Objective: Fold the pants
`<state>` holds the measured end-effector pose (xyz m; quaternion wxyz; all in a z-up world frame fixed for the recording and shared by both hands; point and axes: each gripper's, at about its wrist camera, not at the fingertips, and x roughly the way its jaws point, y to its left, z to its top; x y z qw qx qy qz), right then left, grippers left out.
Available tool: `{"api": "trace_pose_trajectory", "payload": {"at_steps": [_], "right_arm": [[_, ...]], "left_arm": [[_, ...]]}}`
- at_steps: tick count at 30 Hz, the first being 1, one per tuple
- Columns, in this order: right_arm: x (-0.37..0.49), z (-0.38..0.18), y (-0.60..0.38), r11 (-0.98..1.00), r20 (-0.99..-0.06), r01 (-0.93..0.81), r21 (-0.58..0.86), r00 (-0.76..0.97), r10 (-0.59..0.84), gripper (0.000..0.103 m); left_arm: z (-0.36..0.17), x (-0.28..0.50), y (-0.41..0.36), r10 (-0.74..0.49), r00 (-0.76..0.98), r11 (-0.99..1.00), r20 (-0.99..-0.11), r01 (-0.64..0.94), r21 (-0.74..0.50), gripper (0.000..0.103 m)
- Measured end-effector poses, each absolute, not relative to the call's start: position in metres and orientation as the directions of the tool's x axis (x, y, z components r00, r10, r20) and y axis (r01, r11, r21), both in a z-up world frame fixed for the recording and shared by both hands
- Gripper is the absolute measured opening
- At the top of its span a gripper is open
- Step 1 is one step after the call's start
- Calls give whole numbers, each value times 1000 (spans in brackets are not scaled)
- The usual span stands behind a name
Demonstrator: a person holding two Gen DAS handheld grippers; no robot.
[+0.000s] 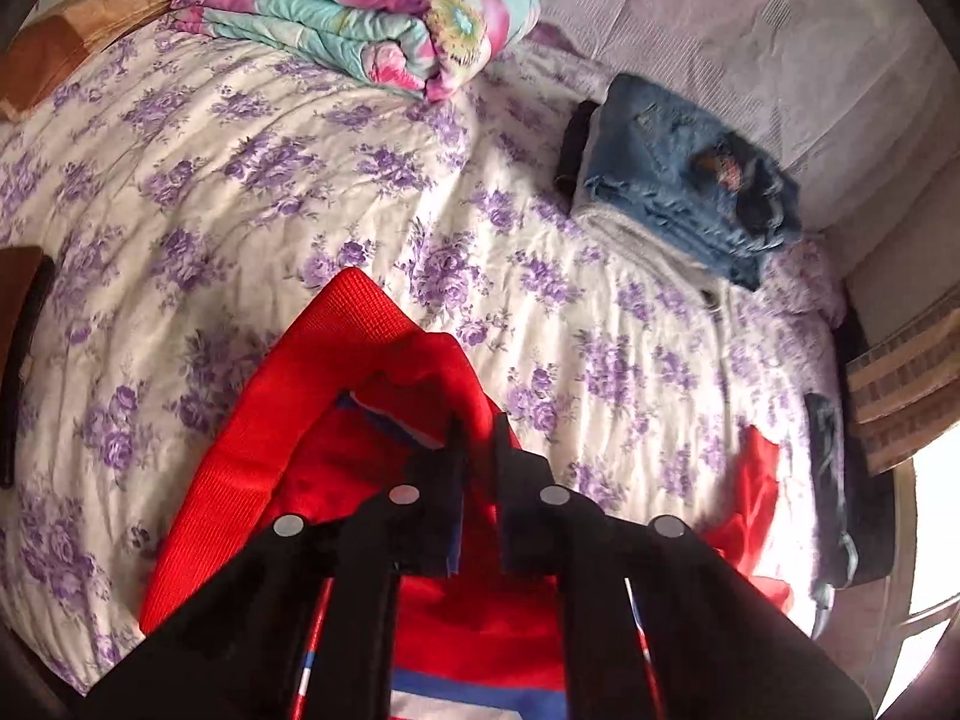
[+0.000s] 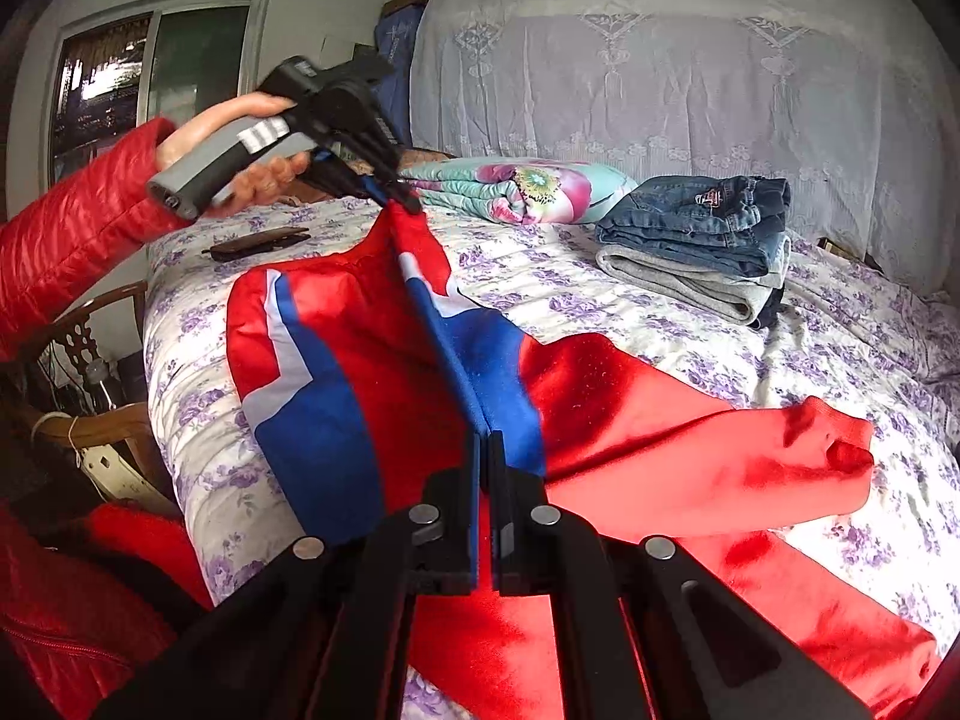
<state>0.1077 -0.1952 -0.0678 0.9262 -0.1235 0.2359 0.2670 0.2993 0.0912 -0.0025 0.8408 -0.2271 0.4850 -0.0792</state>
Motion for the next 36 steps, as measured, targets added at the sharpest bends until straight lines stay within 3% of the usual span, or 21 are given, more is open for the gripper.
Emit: {"api": "trace_pose_trajectory", "payload": {"at_steps": [7, 16, 20, 23, 25, 28, 32, 34, 36], "right_arm": [[85, -50, -208, 834, -453, -545, -91, 768, 453, 3], [48, -80, -190, 794, -566, -598, -107, 693, 445, 3], [52, -92, -188, 801, -594, -593, -86, 676, 436, 3], [55, -96, -190, 808, -603, -587, -48, 662, 445, 3], [55, -98, -191, 810, -604, -585, -37, 659, 448, 3], [56, -102, -191, 812, -608, -582, -31, 656, 447, 3], [59, -102, -194, 815, -619, -579, 9, 637, 460, 4], [60, -98, -197, 813, -634, -582, 35, 616, 468, 7], [57, -88, -202, 802, -643, -593, 72, 588, 492, 17]], "left_arm": [[13, 205, 119, -443, 646, 831, -621, 37, -554, 7], [-90, 136, 154, -491, 602, 761, -630, -55, -646, 7], [-112, 130, 171, -579, 618, 638, -533, -64, -768, 8], [-89, 115, 177, -527, 677, 664, -513, -49, -746, 8], [-62, 97, 177, -430, 746, 733, -508, -40, -680, 8], [-30, 84, 160, -377, 786, 808, -490, 21, -589, 23], [-19, 99, 116, -407, 768, 850, -495, 119, -513, 56], [-37, 120, 98, -373, 740, 887, -559, 107, -450, 60], [-73, 146, 91, -287, 679, 928, -676, 22, -372, 59]]}}
